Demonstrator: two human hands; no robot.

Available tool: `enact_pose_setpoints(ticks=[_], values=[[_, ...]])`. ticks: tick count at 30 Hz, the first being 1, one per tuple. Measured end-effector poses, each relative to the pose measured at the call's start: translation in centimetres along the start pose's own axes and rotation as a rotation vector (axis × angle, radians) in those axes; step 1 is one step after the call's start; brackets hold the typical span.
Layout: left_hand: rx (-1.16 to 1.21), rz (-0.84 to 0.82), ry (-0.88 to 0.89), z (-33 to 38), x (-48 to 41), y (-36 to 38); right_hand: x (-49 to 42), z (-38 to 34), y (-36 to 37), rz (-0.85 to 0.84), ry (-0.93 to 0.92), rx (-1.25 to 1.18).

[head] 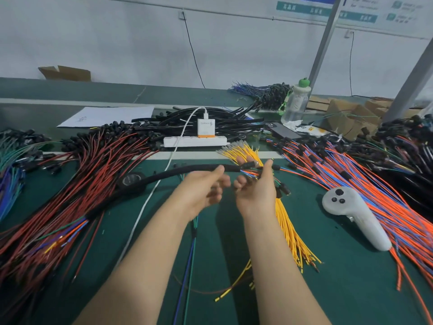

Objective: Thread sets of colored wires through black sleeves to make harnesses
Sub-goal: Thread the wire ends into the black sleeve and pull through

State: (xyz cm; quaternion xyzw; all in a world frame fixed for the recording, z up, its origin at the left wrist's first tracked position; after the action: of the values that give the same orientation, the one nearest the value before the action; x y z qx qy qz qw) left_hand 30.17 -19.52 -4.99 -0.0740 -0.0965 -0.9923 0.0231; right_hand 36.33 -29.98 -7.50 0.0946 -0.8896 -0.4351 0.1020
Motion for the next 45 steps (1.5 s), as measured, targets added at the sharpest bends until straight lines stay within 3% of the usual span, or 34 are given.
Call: enact_pose_setpoints(ticks=[2,5,6,8,10,14,17,23,28,38,42,45], values=[[-0.549,0.056,0.043,0.5,0.5,-0.6,0.1,-0.7,0.0,-0.039,-0.022,-0.03],[-1.221,0.303,0.412,2.9,1.6,-0.6,0.5,-1.0,0.3,-0.031,-0.019,-0.006],[-1.34,0.278,0.445,3.3,1.3,-0.4,0.5,-1.0,0.2,-0.04,-0.006,0.001],[-1.472,0.121,0.298,3.2,0.1,-0.7,0.8,-1.1,0.6,-0.049,0.011,0.03],[-1.381,-0.034,0.149,2.6,-0.7,-1.1,0.8,-1.5,0.3,-0.044,-0.025,0.059],[-1.26,-0.187,0.18,1.3,-1.3,-0.6,0.8,-2.7,-0.4,0.019,-0.115,-0.029],[-1.375,-0.147,0.204,0.3,-1.5,0.6,0.7,-2.6,0.0,0.023,-0.156,-0.134],[-1.471,-0.137,0.196,-2.1,-1.9,2.4,0.5,-2.3,0.5,0.085,-0.086,0.003],[-1.494,-0.115,0.246,-1.2,-1.7,1.4,0.8,-2.8,-0.1,0.05,-0.108,-0.18],[-1.649,-0.132,0.238,0.1,-2.4,3.5,0.5,-3.4,-0.6,0.183,-0.203,0.033],[-1.64,-0.148,0.195,4.0,-3.1,5.3,0.4,-5.9,0.2,0.093,-0.163,0.076],[-1.61,0.007,0.357,11.2,-4.0,8.3,1.5,-8.9,1.8,-0.036,-0.17,0.193]])
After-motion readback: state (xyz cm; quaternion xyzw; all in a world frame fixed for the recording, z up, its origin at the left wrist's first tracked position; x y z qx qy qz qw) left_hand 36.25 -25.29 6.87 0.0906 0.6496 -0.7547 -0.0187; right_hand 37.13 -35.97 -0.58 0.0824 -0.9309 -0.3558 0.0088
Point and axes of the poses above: each hand's wrist, its own x-axis away from the middle knuckle, its own y-axis out of the palm, z = x × y, the point moved 3 cm from there along -x, towards the middle knuckle, and after that the axes turned 13 degrees about -z, right-handed, at the moved point
